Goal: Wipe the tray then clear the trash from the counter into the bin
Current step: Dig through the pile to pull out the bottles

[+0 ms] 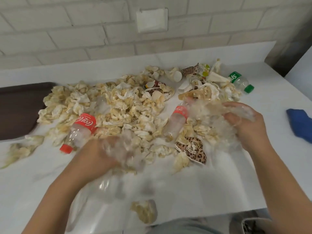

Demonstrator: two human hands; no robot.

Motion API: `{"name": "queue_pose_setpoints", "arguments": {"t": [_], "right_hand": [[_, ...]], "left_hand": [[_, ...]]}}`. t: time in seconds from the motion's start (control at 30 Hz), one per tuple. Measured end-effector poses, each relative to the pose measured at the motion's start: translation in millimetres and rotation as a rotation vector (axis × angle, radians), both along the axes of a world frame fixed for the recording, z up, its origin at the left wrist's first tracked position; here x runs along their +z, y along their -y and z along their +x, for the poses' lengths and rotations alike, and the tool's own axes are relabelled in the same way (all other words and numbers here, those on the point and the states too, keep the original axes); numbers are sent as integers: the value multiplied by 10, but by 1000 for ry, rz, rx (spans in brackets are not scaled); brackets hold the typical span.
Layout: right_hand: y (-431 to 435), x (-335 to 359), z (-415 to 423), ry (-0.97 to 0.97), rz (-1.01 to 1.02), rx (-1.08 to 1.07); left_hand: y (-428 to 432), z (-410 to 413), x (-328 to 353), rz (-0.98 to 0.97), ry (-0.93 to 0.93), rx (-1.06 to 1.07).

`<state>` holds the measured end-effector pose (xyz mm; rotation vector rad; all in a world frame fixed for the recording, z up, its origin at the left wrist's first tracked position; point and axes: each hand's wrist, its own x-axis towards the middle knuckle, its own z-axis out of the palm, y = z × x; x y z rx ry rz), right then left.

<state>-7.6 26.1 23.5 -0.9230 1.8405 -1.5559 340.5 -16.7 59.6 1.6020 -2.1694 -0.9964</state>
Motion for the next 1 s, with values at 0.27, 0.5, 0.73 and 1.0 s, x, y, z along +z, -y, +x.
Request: {"name": "queue_pose_setpoints", "arguments": {"t": [0.27, 0.5, 0.73, 1.0], "right_hand": [[12, -25, 131, 7, -128, -112], [72, -9, 191, -2, -187, -128], [270, 117, 482, 60, -203, 8], [503, -65, 1012, 13, -128, 236]], "left_hand": [[-431, -36, -744, 68, 494, -563], [-191, -171, -864, -58, 428, -345], [81, -219, -542, -86, 148, 13], [269, -196, -579, 61, -104, 261]]}}
